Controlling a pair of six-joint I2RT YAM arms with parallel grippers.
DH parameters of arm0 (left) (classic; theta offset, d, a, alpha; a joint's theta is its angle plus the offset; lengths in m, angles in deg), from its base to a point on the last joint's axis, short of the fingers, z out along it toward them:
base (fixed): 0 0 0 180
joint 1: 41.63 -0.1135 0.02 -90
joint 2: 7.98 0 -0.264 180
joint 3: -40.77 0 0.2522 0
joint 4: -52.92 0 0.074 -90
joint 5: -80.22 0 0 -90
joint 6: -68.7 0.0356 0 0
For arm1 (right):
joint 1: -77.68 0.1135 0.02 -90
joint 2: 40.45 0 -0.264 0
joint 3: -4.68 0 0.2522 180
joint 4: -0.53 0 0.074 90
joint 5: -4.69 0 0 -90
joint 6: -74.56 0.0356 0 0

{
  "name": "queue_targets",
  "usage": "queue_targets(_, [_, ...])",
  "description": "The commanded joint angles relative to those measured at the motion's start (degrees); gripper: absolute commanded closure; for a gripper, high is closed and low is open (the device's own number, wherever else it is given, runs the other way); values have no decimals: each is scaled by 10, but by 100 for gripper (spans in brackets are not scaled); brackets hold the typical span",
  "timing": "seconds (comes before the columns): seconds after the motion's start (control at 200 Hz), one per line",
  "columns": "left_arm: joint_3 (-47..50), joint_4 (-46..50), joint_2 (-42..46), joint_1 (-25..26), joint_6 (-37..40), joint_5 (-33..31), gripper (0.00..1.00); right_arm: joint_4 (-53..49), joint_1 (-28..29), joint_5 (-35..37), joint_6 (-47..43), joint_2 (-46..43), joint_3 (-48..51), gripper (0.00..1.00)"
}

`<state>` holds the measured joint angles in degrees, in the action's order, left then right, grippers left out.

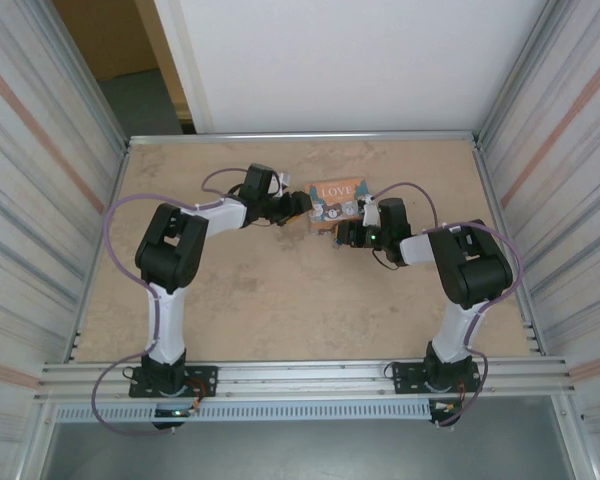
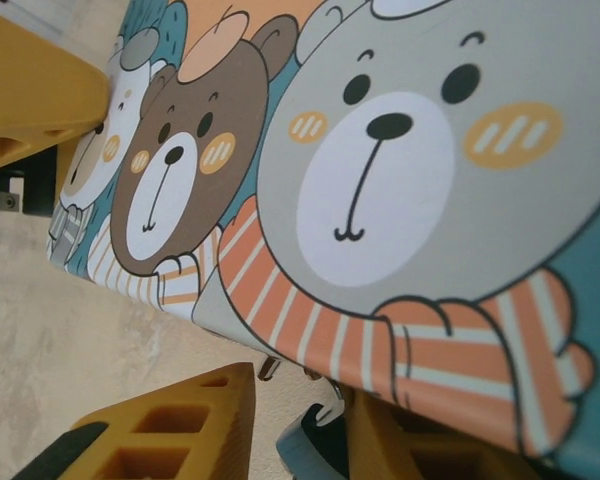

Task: Unlock a padlock with a key

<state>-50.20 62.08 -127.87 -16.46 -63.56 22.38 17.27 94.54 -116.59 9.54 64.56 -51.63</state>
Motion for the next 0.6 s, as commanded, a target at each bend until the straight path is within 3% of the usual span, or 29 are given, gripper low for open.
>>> queue_targets(0.0, [23, 66, -5, -4, -1, -25, 40, -5, 2, -1, -6, 2, -3, 76])
queue_targets(0.366, [24, 70, -4, -2, 2, -29, 40, -17, 0, 19, 5, -4, 2, 92])
queue_targets(0.591, [29, 74, -5, 2, 6, -35, 40, -2, -7, 23, 24, -18, 16, 95])
